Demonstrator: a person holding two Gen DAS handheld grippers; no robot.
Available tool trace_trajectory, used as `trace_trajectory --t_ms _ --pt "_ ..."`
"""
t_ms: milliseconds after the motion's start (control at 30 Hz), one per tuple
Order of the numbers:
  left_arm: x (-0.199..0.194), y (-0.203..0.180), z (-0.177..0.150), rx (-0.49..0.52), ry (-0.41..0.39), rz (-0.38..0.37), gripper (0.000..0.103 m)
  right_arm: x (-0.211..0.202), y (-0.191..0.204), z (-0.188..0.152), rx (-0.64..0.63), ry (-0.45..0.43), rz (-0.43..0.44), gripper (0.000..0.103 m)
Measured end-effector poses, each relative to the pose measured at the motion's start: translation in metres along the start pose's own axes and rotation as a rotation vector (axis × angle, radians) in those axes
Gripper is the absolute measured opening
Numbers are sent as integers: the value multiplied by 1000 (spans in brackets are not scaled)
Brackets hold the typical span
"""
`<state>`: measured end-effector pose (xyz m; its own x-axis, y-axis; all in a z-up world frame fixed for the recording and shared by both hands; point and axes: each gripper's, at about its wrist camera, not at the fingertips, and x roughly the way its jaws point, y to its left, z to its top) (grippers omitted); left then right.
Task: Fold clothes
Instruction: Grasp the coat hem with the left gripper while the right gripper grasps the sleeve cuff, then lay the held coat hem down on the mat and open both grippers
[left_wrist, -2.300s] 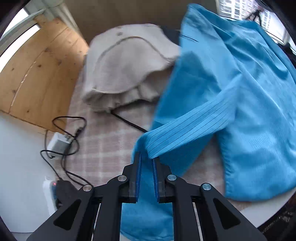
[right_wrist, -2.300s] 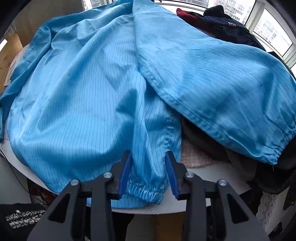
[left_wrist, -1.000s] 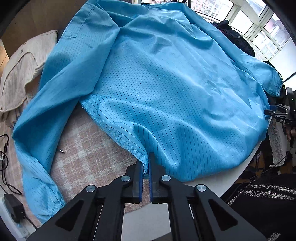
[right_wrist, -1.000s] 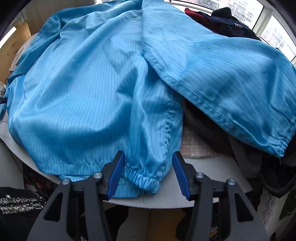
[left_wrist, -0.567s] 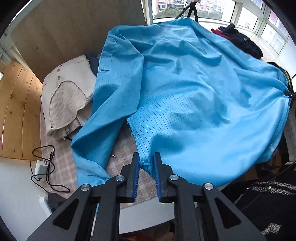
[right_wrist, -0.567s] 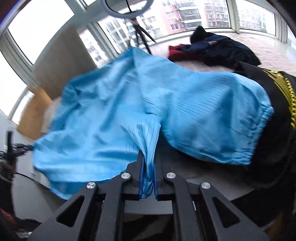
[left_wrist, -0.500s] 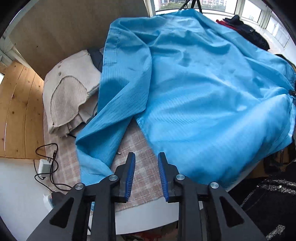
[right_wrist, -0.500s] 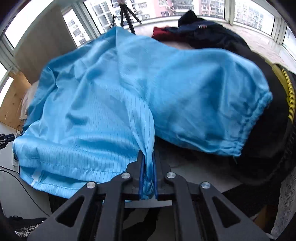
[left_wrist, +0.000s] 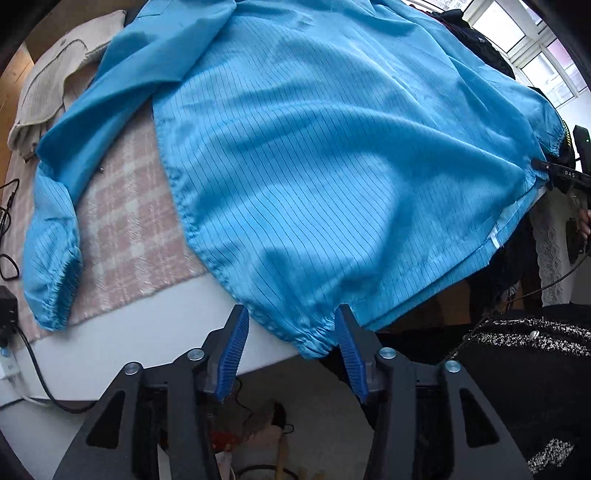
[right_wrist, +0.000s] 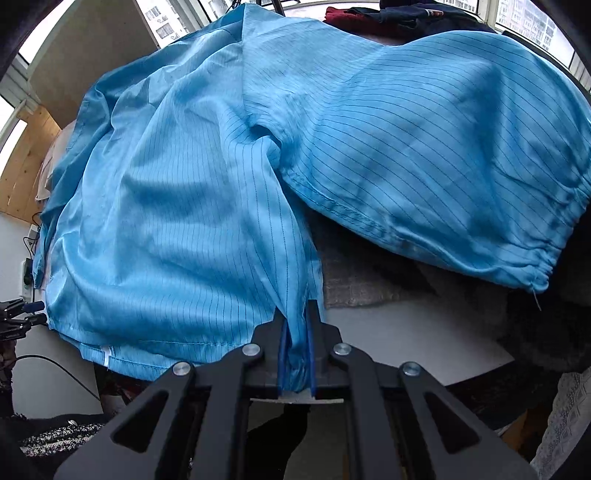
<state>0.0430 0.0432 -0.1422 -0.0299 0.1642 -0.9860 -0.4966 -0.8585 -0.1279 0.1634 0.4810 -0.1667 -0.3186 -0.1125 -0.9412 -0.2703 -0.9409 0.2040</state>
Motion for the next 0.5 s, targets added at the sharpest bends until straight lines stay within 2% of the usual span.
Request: trace_trajectory --t_ms 67,133,200,267,367,500 --pt "8 -8 -3 -17 -2 -10 47 1 0 -2 -16 9 7 9" --pt "13 -15 -2 -9 -12 12 45 4 -1 -4 -22 20 18 9" --pt "18 -22 -1 7 -24 46 17 7 -1 -4 -31 31 27 9" --pt "18 -23 0 12 -38 57 11 9 1 -4 -51 36 30 9" --pt "0 -16 -6 4 -57 82 9 6 6 -3 -69 33 60 8" --pt "-39 1 -30 -43 -93 141 9 -21 26 -4 -83 -21 213 5"
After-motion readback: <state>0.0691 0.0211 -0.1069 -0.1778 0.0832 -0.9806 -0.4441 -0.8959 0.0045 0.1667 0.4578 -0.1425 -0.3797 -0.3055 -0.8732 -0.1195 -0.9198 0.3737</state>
